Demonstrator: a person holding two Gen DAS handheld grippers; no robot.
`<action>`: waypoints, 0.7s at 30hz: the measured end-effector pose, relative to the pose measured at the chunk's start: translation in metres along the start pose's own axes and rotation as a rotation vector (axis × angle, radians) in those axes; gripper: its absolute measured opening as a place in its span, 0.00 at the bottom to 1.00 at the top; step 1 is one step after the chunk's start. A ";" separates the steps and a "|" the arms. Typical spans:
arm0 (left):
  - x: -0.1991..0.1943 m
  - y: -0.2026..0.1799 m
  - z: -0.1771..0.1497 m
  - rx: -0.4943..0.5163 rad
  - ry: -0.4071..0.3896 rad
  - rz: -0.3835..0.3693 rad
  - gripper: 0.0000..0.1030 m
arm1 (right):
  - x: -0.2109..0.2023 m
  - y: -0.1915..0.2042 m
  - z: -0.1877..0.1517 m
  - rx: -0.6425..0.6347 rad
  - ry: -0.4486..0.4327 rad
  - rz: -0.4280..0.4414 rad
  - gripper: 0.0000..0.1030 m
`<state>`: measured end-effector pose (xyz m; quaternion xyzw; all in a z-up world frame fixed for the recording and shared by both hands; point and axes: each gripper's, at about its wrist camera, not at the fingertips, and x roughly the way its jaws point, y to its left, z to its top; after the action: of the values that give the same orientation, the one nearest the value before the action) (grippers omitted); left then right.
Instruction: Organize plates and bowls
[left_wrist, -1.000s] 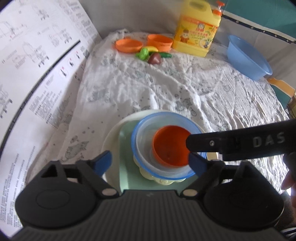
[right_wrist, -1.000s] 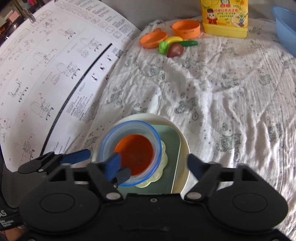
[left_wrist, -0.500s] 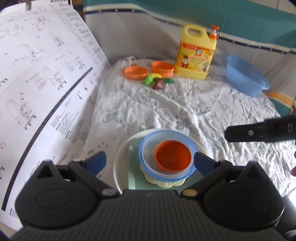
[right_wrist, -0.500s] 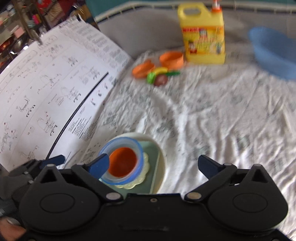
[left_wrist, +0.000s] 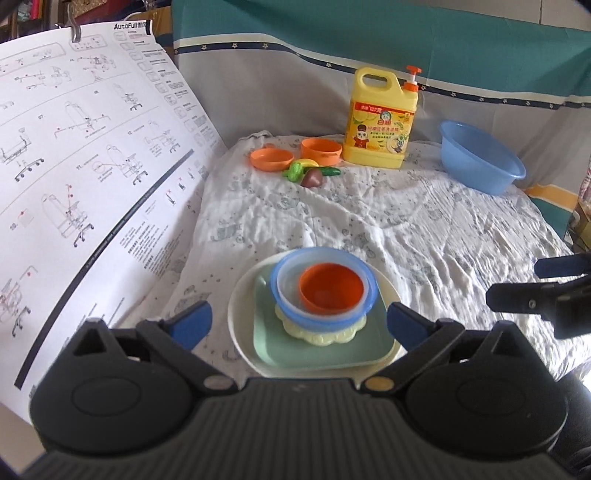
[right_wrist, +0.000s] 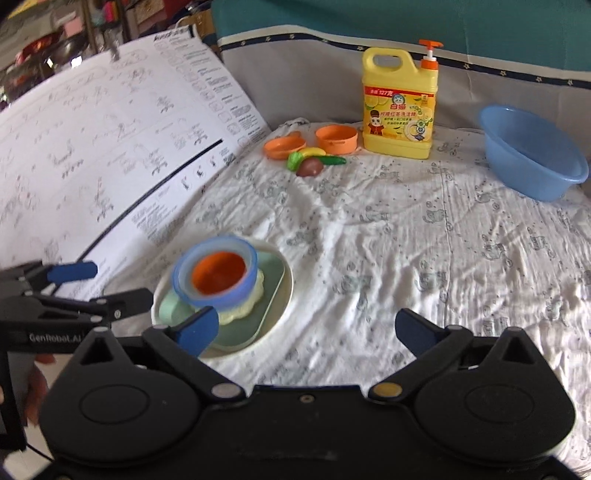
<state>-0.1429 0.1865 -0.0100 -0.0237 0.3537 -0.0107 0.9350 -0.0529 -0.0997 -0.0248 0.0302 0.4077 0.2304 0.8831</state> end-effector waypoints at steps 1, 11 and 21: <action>-0.002 -0.001 -0.003 0.006 -0.006 0.001 1.00 | -0.002 0.002 -0.002 -0.010 0.001 0.001 1.00; -0.013 -0.002 -0.023 0.005 -0.018 0.002 1.00 | -0.014 0.017 -0.025 -0.083 0.015 -0.056 1.00; -0.008 0.005 -0.036 -0.025 -0.009 0.035 1.00 | -0.011 0.012 -0.030 -0.049 0.050 -0.056 1.00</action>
<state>-0.1726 0.1905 -0.0316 -0.0291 0.3500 0.0102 0.9362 -0.0860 -0.0975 -0.0336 -0.0086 0.4243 0.2164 0.8793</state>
